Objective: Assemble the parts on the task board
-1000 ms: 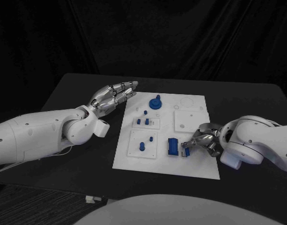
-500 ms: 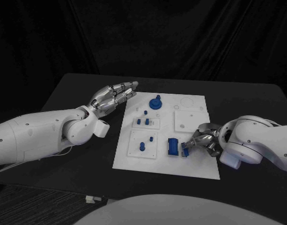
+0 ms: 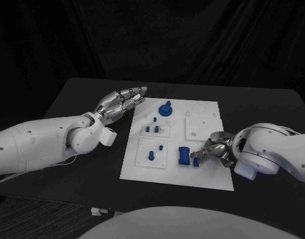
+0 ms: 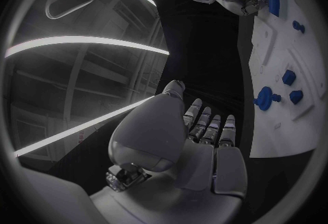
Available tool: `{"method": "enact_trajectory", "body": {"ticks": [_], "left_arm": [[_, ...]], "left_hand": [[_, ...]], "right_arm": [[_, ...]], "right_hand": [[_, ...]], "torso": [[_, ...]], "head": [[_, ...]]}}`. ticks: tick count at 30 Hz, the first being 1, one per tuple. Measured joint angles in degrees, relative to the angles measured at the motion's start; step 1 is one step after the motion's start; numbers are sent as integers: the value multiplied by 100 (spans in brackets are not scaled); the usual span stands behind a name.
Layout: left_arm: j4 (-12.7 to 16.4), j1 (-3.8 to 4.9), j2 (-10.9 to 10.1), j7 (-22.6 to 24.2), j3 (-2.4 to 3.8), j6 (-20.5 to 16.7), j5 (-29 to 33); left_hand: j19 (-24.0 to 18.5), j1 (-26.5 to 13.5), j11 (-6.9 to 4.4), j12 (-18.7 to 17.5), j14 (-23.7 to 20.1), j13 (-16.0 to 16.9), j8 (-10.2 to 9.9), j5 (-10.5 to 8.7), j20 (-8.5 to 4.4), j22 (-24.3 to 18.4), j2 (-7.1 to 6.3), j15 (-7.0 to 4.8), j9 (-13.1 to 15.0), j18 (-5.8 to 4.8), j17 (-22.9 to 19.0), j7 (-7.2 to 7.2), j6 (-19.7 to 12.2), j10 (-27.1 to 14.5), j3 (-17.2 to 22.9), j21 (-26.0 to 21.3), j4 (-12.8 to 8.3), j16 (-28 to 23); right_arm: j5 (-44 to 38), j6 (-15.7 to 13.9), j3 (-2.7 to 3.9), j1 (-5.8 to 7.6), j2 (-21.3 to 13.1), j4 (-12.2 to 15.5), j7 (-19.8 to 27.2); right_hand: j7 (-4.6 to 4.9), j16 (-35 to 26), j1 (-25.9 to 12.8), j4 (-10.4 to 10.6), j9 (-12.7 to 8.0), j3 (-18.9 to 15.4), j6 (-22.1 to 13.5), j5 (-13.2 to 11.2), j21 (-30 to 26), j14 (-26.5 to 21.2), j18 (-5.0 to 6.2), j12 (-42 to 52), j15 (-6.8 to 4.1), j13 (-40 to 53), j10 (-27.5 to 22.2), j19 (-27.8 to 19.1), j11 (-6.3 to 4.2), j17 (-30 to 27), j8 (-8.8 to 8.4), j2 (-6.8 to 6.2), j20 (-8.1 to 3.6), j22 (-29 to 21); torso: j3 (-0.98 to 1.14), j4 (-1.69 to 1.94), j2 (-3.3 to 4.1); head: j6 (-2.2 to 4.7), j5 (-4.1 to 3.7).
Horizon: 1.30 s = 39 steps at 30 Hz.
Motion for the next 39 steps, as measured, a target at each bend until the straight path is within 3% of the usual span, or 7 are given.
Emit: {"method": "enact_trajectory", "body": {"ticks": [7, 11, 19, 25, 30, 34, 39], "left_arm": [[-2, -2, -6, 0, 0, 5, 0], [1, -3, -14, 0, 0, 5, 0], [-1, -4, -20, 0, 0, -19, 0], [23, -4, -28, 0, 0, -131, 0], [46, -4, -40, 1, 0, -266, 0], [50, -5, 1, 1, -1, -522, -5], [64, -6, 20, 1, 0, -899, -128]], "left_hand": [[0, 23, 0, 0, 0, 0, 0, 0, 0, 0, 23, 0, 0, 0, 0, 0, 0, 0, 0, 0, 0, 0], [0, 23, 0, 0, 0, 0, 0, 0, 0, 0, 23, 0, 0, 0, 0, 0, 0, 0, 16, 0, -16, 0], [0, -49, -1, 40, -13, -1, 44, -99, 0, -1, -1, -13, 0, 0, 0, 16, 26, 0, 0, 0, 134, 0], [-11, -1041, -138, 41, -61, -1, 122, -926, -95, -34, -21, -187, 0, 1, -22, 9, 73, 5, -543, 0, 254, -126], [-42, -1263, -306, -100, -113, -16, 109, -1303, -188, -55, -79, -383, -20, 3, -59, -105, -129, -78, -750, 0, 252, -330], [-80, -1400, -735, -189, -124, -23, 94, -1543, -693, -130, -145, -884, -24, 92, -94, -325, -153, -137, -889, 0, 253, -552], [-103, -1593, -1116, -397, -131, -40, -150, -1705, -1129, -180, -187, -1201, -71, 92, -103, -708, -524, -215, -967, 0, 254, -555]], "right_arm": [[-21, -105, 0, 0, -169, 108, 14], [-25, -320, -7, 73, -396, 244, 86], [172, -1387, 5, 460, -850, 532, 1064], [1260, -2564, 0, 505, -918, 530, 2921], [2187, -2814, 3, 485, -904, 354, 4391], [2612, -2747, 3, 335, -890, 196, 5355], [2730, -2638, -7, 129, -877, 41, 6193]], "right_hand": [[0, 0, -409, 645, -29, -494, 0, -237, -32, 0, 95, 0, 0, 0, 0, 0, 0, 0, 79, 117, 0, 0], [-7, 0, -895, 1252, -41, -967, 7, 275, -8, 0, 94, 0, 0, 0, 0, 0, 0, 0, 139, 296, 0, 0], [-131, -233, -1626, 1265, -112, -1917, 279, -442, -882, 2, 235, 0, -44, 0, 15, -324, -54, 0, 264, 974, -8, -1], [-29, -3384, -1163, 1275, -405, -2480, 198, -339, -4268, -792, 632, -2450, 53, -468, -964, -1634, 77, -2575, 106, 1206, 144, -777], [187, -5525, -755, 1269, -717, -2700, -141, -282, -5210, -1946, 632, -4845, 602, -2361, -2401, -2583, 550, -4074, -143, 1172, 570, -1780], [-92, -7066, -479, 1265, -1181, -2735, -1193, -372, -5752, -4208, 378, -6574, 962, -3985, -4238, -4670, 690, -5400, -539, 1001, 864, -3581], [-747, -8134, -287, 1275, -1801, -2466, -2918, -447, -6187, -6520, 309, -7760, 933, -5567, -6318, -6713, 252, -6555, -898, 694, 1042, -5698]], "torso": [[0, 1, -1], [0, 1, -1], [1, 1, -3], [1, 1, -4], [1, 1, -4], [1, 2, -3], [2, 1, -2]], "head": [[0, 20], [0, 25], [0, 10], [0, 30], [0, 16], [0, -48], [0, -65]]}}
